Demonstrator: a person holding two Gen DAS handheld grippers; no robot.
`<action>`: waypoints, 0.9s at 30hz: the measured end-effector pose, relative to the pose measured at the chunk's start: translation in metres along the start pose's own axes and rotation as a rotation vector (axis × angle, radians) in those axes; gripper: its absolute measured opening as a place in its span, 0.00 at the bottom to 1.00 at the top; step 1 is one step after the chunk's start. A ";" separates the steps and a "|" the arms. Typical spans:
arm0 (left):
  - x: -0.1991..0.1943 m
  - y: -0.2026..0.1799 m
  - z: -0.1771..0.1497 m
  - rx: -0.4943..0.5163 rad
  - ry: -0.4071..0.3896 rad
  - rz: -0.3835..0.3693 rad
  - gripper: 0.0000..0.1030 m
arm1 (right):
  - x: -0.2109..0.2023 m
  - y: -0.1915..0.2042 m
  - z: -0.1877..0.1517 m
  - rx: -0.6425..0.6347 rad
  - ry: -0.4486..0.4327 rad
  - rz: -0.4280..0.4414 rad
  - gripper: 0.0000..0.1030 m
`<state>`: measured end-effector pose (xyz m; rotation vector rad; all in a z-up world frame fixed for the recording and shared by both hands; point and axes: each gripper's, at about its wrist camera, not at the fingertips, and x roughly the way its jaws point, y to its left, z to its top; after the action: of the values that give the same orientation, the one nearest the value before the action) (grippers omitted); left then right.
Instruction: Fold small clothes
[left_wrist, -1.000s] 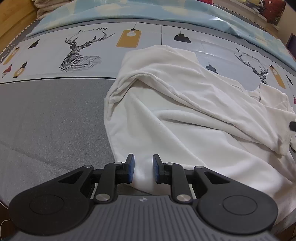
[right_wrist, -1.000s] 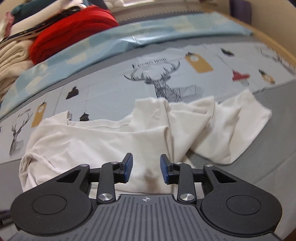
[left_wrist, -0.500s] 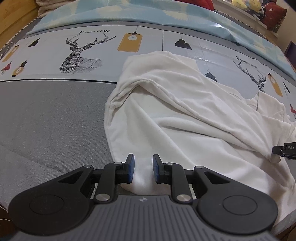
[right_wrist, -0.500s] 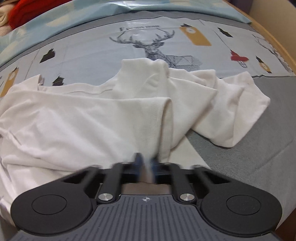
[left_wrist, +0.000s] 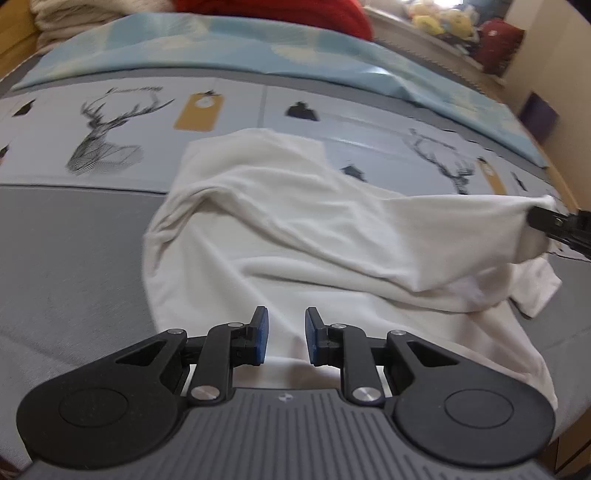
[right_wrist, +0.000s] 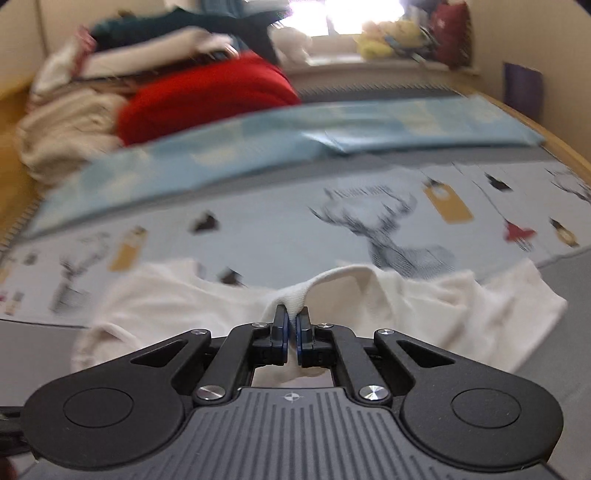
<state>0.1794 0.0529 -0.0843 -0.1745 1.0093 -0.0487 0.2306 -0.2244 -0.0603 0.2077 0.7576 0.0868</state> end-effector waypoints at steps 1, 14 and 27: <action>0.000 -0.002 0.000 0.003 -0.003 -0.016 0.23 | -0.001 0.000 0.001 0.004 -0.002 0.019 0.03; -0.002 -0.087 -0.008 0.200 -0.117 -0.285 0.46 | -0.009 -0.028 0.008 0.157 0.040 0.162 0.03; 0.024 -0.146 0.002 0.308 -0.283 -0.276 0.30 | -0.023 -0.033 0.010 0.122 0.074 0.300 0.03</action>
<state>0.1999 -0.0935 -0.0793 -0.0356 0.6796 -0.4174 0.2216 -0.2619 -0.0450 0.4355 0.8016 0.3346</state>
